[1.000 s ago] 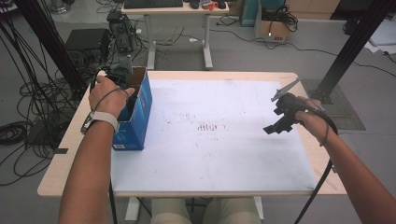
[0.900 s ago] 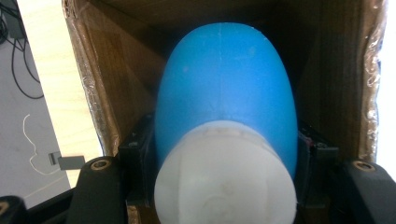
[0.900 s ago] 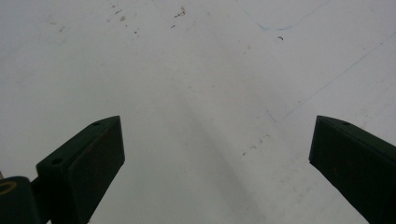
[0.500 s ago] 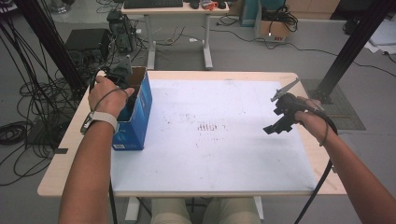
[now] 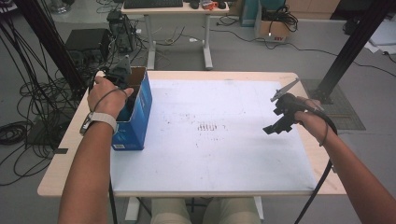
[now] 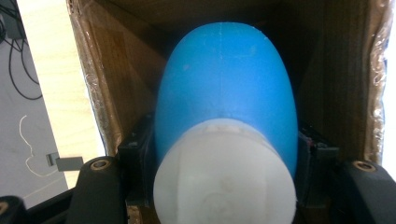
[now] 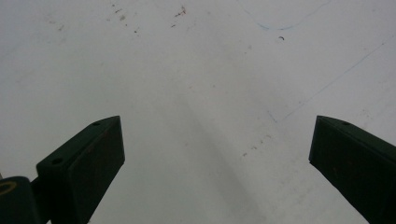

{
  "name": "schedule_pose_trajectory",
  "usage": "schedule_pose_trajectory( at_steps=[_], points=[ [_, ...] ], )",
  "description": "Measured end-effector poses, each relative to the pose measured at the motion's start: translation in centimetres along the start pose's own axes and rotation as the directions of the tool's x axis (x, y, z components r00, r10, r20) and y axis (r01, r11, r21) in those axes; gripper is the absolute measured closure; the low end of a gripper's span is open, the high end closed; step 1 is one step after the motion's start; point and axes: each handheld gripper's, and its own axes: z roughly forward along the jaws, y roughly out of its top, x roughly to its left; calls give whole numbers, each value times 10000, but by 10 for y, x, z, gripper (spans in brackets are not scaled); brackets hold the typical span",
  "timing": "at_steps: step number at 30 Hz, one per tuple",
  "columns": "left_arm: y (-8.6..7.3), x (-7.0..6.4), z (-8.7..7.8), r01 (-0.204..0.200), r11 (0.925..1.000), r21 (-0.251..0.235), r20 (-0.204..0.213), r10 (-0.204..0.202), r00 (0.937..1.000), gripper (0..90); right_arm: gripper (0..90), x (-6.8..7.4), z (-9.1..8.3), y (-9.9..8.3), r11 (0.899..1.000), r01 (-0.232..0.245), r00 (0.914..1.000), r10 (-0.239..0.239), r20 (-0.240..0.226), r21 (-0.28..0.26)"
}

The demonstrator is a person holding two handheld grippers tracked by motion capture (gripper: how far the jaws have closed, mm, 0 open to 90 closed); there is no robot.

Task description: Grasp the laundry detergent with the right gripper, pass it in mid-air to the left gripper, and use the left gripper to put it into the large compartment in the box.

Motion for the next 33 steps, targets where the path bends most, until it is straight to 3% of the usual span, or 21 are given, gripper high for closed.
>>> schedule_pose_trajectory(
  at_steps=[1, 10, 16, 19, 25, 33],
  points=[
    [0, 0, 0, 12, 10000, -16, -16, -12, 10000, 372, 32, 1, 1, 0, 9998, -167, 9998, 167, -75, -59],
    [-1, 1, 1, 116, 9999, -115, 53, -115, 9999, 367, 31, 1, 1, 0, 9998, -171, 9998, 170, -83, -56],
    [-2, 4, 3, 219, 9997, -58, 426, -217, 9989, 318, 32, 0, 1, 0, 10000, 90, 9999, -90, -59, 17],
    [-2, 4, 3, 198, 9998, -17, 509, -197, 9985, 295, 32, 2, 2, 1, 9999, -144, 9998, 144, -112, -11],
    [-2, 5, 1, 340, 9994, -55, 636, -336, 9974, 283, 32, 2, 2, 1, 9999, -123, 9998, 123, -137, 7],
    [-5, 8, -5, 465, 9983, -364, 728, -437, 9964, 255, 32, 3, 2, 1, 10000, -62, 9998, 62, -170, -15]
  ],
)
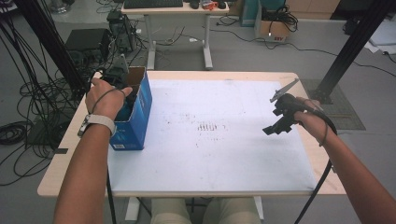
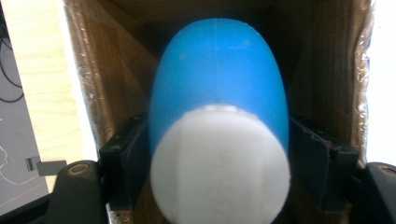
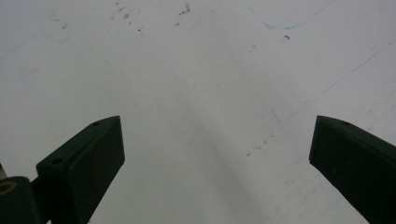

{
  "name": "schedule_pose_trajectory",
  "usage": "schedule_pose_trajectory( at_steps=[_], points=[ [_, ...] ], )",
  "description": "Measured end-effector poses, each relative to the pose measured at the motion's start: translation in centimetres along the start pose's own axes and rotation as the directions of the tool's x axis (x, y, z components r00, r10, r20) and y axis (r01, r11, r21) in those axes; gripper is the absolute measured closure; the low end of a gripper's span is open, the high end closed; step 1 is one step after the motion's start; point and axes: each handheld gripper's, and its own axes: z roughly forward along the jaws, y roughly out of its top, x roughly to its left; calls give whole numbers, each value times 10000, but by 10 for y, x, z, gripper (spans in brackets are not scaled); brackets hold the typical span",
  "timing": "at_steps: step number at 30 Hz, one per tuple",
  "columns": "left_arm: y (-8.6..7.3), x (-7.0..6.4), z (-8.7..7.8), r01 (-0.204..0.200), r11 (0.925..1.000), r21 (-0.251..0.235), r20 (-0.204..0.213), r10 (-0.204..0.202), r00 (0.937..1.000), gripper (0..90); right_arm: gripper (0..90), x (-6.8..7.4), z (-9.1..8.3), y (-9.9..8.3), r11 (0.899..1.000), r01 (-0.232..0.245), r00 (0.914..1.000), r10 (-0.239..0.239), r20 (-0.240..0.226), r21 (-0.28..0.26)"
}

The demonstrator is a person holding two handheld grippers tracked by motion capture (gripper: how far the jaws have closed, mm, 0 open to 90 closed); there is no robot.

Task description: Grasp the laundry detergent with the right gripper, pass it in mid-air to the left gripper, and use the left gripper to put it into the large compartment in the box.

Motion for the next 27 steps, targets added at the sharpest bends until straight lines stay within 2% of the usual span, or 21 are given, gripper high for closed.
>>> schedule_pose_trajectory(
  at_steps=[4, 8, 10, 13, 14, 15, 17, 21, 23, 25, 26, 27],
  points=[
    [-1, 2, -8, -198, 9995, -237, 68, 200, 9998, 224, 31, 0, -1, 0, 10000, -63, 10000, 63, 5, 37],
    [-1, -2, -16, -440, 9980, -450, -109, 435, 9990, 116, 32, 1, -1, 0, 10000, -63, 10000, 63, -19, 2],
    [-1, -2, -22, -536, 9972, -525, 96, 542, 9985, 113, 32, 1, -1, 0, 10000, 8, 10000, -8, -22, -29],
    [-1, -2, -32, -666, 9956, -661, 80, 673, 9977, 87, 32, 0, -3, 1, 10000, 93, 10000, -93, 7, -28],
    [-2, -2, -36, -542, 9948, -856, 136, 556, 9984, 86, 31, -1, -4, 1, 9999, 133, 9999, -134, 75, 53],
    [-2, -3, -41, -549, 9942, -928, 177, 568, 9982, 81, 32, 1, -4, 1, 10000, -63, 10000, 63, 14, 10],
    [-2, -4, -50, -674, 9913, -1129, 159, 696, 9974, 64, 31, 0, -5, 1, 10000, -76, 10000, 76, 30, -10],
    [-4, -9, -74, -1107, 9814, -1570, 245, 1159, 9930, 65, 31, 1, -8, 1, 9999, -170, 9998, 171, 79, -14],
    [-5, -12, -83, -1267, 9760, -1772, 216, 1326, 9909, 65, 31, -1, -11, 2, 10000, 60, 9999, -61, 161, 45],
    [-6, -17, -95, -1623, 9674, -1942, 139, 1682, 9857, 66, 31, 1, -12, 3, 9999, -99, 9999, 99, 128, -44],
    [-6, -20, -99, -1766, 9644, -1968, 191, 1839, 9828, 66, 31, -1, -14, 4, 9995, 218, 9994, -223, 256, 233],
    [-7, -22, -102, -1914, 9601, -2040, 191, 1993, 9797, 67, 31, -1, -16, 4, 9993, 238, 9993, -246, 264, 299]
  ],
)
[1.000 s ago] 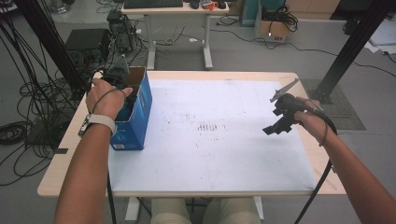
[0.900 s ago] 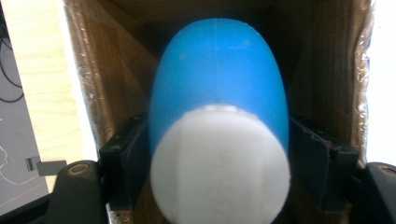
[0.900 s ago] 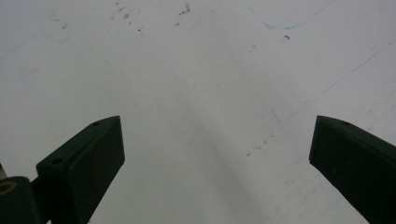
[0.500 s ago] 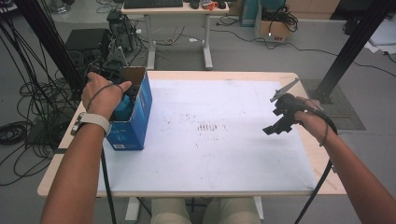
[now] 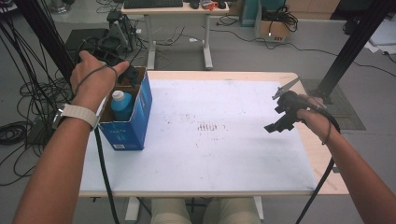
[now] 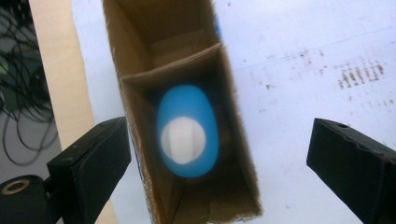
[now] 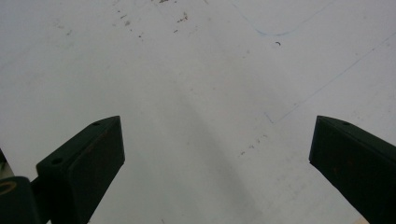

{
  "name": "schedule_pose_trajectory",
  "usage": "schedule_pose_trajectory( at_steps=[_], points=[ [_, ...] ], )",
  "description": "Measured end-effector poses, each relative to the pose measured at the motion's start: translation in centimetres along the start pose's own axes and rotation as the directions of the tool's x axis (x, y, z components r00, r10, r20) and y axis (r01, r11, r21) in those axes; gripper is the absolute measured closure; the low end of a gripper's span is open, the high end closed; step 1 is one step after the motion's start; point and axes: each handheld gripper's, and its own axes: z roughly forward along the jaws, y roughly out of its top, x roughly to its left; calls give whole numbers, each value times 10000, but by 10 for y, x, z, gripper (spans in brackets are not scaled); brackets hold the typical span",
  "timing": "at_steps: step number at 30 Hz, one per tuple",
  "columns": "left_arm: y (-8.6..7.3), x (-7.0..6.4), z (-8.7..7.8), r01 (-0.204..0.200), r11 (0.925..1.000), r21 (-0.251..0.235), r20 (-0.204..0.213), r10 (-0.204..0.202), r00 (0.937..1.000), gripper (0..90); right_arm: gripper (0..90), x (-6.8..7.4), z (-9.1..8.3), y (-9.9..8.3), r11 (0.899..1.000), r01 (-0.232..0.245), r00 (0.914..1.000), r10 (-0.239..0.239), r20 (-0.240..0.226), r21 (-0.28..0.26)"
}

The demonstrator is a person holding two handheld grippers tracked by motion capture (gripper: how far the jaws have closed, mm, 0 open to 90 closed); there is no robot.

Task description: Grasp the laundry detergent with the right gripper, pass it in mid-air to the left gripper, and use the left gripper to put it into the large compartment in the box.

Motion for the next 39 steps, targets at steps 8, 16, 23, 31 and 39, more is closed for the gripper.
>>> schedule_pose_trajectory(
  at_steps=[8, 16, 23, 31, 39],
  points=[
    [12, -27, -23, -1796, 9830, -369, 27, 1799, 9837, 76, 31, 5, -2, 4, 10000, -80, 9998, 81, -196, 55],
    [32, -47, -31, -2797, 9583, -583, 376, 2821, 9586, 76, 29, 4, -6, 6, 9980, 568, 9980, -575, -249, -292],
    [49, -62, -32, -3576, 9308, -762, 749, 3630, 9288, 80, 29, 8, -10, 10, 9973, 680, 9973, -687, -268, -291],
    [59, -79, -24, -4748, 8789, -459, 880, 4770, 8745, 85, 29, 11, -14, 13, 9961, 848, 9960, -855, -260, -253],
    [65, -93, -15, -5538, 8314, -457, 942, 5555, 8261, 89, 29, 12, -16, 14, 9923, 1216, 9923, -1221, -228, -239]
  ],
)
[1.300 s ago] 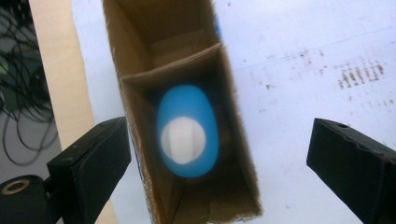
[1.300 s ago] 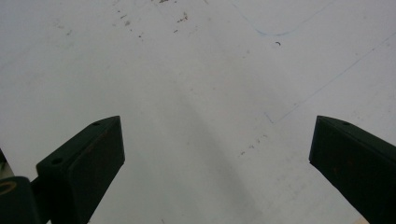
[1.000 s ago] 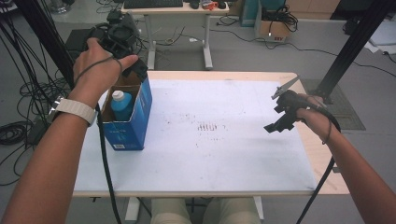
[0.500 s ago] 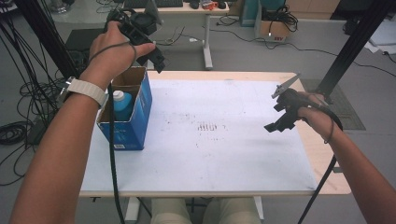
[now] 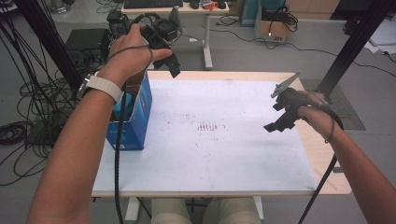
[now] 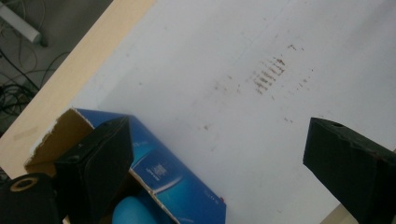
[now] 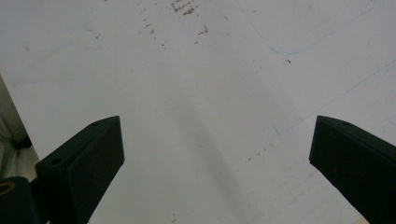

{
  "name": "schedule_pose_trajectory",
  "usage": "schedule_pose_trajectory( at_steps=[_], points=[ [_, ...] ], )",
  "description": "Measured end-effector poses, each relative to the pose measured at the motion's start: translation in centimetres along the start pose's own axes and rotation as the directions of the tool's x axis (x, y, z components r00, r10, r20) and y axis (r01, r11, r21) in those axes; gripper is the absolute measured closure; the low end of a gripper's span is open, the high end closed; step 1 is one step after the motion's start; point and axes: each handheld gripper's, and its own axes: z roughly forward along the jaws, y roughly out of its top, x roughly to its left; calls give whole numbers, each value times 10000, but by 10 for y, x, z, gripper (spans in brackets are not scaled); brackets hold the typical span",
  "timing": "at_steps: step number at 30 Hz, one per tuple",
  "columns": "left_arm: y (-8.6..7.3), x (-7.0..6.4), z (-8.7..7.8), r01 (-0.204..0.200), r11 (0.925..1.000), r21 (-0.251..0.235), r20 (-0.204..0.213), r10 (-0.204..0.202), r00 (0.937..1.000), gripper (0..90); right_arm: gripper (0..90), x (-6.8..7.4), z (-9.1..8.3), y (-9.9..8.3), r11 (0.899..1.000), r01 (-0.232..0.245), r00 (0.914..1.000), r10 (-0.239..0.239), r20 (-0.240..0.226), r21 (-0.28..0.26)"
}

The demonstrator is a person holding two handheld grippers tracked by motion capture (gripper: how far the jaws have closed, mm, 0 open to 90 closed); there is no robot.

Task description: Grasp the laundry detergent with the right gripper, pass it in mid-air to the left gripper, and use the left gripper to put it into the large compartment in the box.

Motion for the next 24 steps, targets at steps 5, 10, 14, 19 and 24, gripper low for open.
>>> schedule_pose_trajectory(
  at_steps=[5, 10, 14, 19, 24],
  points=[
    [5, -10, 5, -672, 9977, -15, -68, 672, 9977, 96, 30, 4, 2, 2, 9999, -113, 9999, 113, -126, -12],
    [8, -19, 11, -999, 9950, 81, 33, 999, 9950, 96, 30, 6, 3, 4, 10000, -26, 9998, 26, -198, -26],
    [10, -21, 15, -1176, 9930, 61, 82, 1175, 9930, 96, 30, 7, 3, 5, 10000, -14, 9997, 12, -254, -62],
    [13, -21, 19, -1143, 9934, 74, 160, 1142, 9933, 97, 31, 7, 3, 4, 9999, -21, 9997, 17, -253, -156],
    [14, -22, 20, -1206, 9927, 52, 147, 1205, 9926, 96, 31, 6, 2, 2, 9997, -81, 9997, 75, -243, -211]
  ],
)
